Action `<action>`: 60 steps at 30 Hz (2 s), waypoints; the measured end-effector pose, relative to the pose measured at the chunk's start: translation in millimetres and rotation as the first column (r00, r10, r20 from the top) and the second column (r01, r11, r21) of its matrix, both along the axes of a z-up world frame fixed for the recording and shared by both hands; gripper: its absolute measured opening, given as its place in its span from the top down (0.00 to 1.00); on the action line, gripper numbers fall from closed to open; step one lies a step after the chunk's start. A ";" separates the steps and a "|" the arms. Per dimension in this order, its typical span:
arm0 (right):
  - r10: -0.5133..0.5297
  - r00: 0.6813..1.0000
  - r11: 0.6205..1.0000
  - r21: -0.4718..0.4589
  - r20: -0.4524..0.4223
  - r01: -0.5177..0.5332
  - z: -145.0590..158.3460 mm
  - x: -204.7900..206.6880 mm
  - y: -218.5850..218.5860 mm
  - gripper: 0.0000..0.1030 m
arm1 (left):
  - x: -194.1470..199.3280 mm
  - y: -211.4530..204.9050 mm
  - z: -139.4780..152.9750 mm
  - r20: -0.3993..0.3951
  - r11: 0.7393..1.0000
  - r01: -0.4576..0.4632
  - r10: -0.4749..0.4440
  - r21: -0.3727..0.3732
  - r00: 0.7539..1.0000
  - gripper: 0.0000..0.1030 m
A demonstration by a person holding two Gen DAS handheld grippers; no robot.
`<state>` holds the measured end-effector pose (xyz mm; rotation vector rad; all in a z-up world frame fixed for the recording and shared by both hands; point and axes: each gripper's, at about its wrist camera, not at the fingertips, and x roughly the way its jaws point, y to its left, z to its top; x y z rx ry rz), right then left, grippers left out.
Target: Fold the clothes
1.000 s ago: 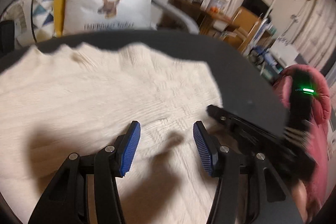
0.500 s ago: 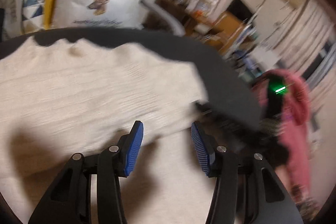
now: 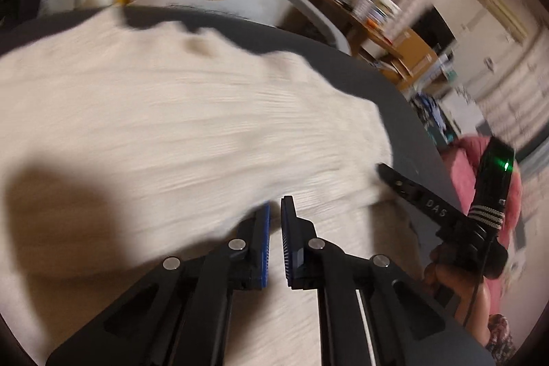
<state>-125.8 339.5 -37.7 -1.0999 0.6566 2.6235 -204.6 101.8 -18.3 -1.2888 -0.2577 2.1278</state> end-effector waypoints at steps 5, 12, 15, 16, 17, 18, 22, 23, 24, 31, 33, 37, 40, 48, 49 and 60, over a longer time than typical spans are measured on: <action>0.000 1.000 1.000 0.012 0.005 0.000 -0.1 -0.7 -0.7 0.95 | 18.9 -57.2 -7.0 0.001 0.997 -0.072 0.072 0.007 0.997 0.92; 0.003 1.000 1.000 0.016 0.005 -0.003 2.1 -0.8 0.4 0.95 | 45.9 -72.4 21.7 -0.107 0.999 -0.026 0.028 0.021 0.994 0.90; 0.004 1.000 1.000 0.018 0.006 -0.004 2.4 -1.3 0.7 0.95 | 32.5 -66.8 38.3 -0.202 0.997 -0.067 0.060 -0.027 0.978 0.83; 0.005 1.000 1.000 0.019 0.006 -0.005 2.4 -1.6 0.9 0.95 | 22.3 -61.6 39.0 -0.220 0.994 -0.091 0.076 -0.058 0.973 0.78; 0.005 1.000 1.000 0.020 0.007 -0.005 2.4 -1.8 1.0 0.95 | 9.9 -54.5 37.3 -0.232 0.988 -0.119 0.094 -0.097 0.968 0.72; 0.006 1.000 1.000 0.021 0.007 -0.006 2.4 -2.1 1.2 0.95 | -4.2 -48.2 30.9 -0.229 0.977 -0.150 0.112 -0.152 0.967 0.71; 0.007 1.000 1.000 -0.019 -0.010 -0.008 0.6 0.1 6.7 0.95 | -20.8 -42.7 20.2 -0.212 0.972 -0.167 0.130 -0.167 0.969 0.71; 0.007 1.000 1.000 -0.028 -0.014 -0.008 0.1 0.5 7.6 0.95 | -20.2 -42.7 21.6 -0.217 0.975 -0.162 0.127 -0.152 0.968 0.71; 0.007 1.000 1.000 -0.027 -0.014 -0.007 0.1 0.5 7.2 0.95 | -18.3 -44.2 23.0 -0.230 0.976 -0.161 0.124 -0.147 0.965 0.71; 0.004 1.000 1.000 -0.009 -0.008 -0.004 1.9 -0.5 3.3 0.95 | -16.4 -81.7 13.9 -0.259 0.958 -0.259 0.221 -0.125 0.940 0.64; -0.002 1.000 1.000 0.005 0.003 0.002 5.8 -0.7 1.4 0.93 | -19.2 -96.7 8.5 -0.216 0.962 -0.266 0.246 -0.066 0.945 0.64; -0.020 0.999 0.999 0.030 -0.025 0.021 27.0 4.1 -13.4 0.86 | -16.0 -98.3 6.0 -0.222 0.964 -0.260 0.242 -0.056 0.945 0.63; 0.158 0.978 0.987 0.021 -0.137 -0.157 52.4 -3.4 -61.3 0.85 | -15.1 -92.7 4.9 -0.233 0.966 -0.247 0.225 -0.070 0.946 0.57; 0.433 0.901 0.887 0.170 0.016 -0.429 29.5 -64.9 -133.4 0.82 | -14.6 -90.6 4.4 -0.242 0.967 -0.240 0.215 -0.082 0.946 0.54; 0.427 0.904 0.891 0.157 0.033 -0.426 19.5 -68.6 -129.8 0.82 | -14.5 -91.2 4.1 -0.241 0.968 -0.240 0.215 -0.078 0.946 0.54; 0.403 0.915 0.901 0.160 0.035 -0.403 9.6 -52.4 -135.9 0.82 | 15.5 -86.4 5.5 -0.286 0.952 -0.256 0.201 -0.170 0.937 0.54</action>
